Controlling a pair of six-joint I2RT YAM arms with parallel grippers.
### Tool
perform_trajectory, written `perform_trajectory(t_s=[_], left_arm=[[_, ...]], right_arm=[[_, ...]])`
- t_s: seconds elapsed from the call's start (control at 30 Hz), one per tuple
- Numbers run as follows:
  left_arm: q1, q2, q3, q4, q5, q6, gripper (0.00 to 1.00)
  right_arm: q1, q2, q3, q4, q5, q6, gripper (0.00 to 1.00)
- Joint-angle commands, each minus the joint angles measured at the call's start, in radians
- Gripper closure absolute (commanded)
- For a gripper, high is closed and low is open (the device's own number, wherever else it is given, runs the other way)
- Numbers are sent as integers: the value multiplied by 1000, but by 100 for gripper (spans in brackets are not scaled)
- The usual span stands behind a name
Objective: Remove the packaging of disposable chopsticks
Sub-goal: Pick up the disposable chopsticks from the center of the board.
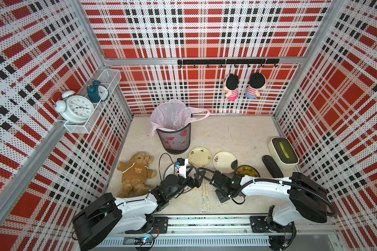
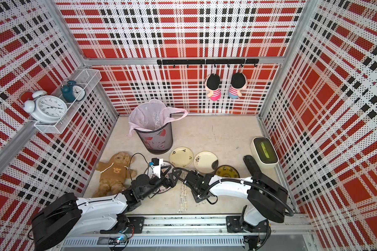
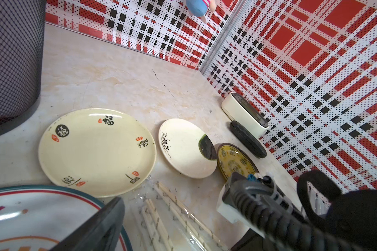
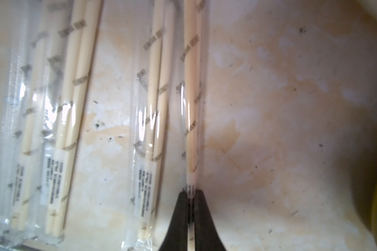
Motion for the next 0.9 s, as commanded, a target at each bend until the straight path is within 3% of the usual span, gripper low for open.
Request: perform_trajectory(t_s=[0.0, 0.33, 0.87], left_arm=[[7, 16, 0, 52, 24, -7, 2], [6, 60, 16, 85, 39, -5, 1], [-39, 183, 75, 243, 0, -54, 4]], right_arm=[[-9, 27, -53, -69, 45, 11, 97], [-22, -103, -79, 40, 88, -16, 100], [-34, -344, -257, 460, 124, -139, 100]])
